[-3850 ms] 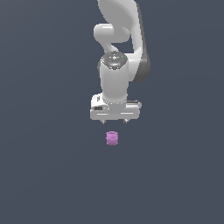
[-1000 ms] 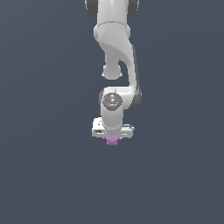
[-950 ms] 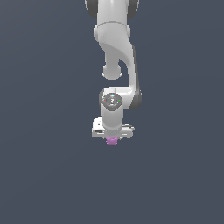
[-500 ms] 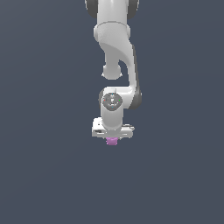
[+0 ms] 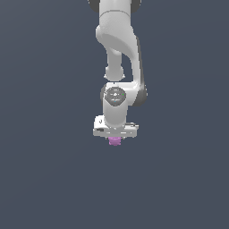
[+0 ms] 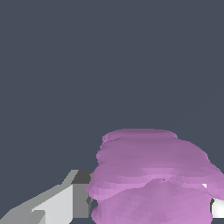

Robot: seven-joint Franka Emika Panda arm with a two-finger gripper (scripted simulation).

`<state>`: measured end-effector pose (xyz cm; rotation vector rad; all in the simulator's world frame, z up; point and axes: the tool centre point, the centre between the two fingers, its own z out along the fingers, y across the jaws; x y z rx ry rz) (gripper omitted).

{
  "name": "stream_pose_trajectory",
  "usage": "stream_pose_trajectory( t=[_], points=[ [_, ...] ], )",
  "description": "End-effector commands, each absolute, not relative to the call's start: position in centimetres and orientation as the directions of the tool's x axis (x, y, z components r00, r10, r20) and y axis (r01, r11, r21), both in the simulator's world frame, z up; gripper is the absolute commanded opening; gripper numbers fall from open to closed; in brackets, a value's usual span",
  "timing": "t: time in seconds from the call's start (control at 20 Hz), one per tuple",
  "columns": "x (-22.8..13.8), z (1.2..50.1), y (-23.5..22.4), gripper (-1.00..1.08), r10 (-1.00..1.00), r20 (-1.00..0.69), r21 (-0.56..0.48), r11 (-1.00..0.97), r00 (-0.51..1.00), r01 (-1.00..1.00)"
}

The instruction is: Pick up the object and move it to a goal position.

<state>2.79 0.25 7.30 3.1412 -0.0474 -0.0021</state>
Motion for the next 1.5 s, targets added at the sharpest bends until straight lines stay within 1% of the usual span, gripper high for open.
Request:
stream_pose_trajectory(
  t=[0.0, 0.3, 1.0, 1.2, 1.45],
  points=[
    [2.7, 9.0, 0.4, -1.0, -0.03, 0.0, 0.0, -1.0, 1.0, -0.03],
    [2.1, 14.7, 0.7, -1.0, -0.03, 0.0, 0.0, -1.0, 1.0, -0.03],
    [0.7, 31.1, 1.7, -1.0, -0.03, 0.0, 0.0, -1.0, 1.0, -0.03],
    [0.5, 34.6, 1.9, -1.0, -0.03, 0.0, 0.0, -1.0, 1.0, -0.03],
    [0.5, 37.6, 2.1, -1.0, -0.03, 0.0, 0.0, -1.0, 1.0, -0.03]
  ],
)
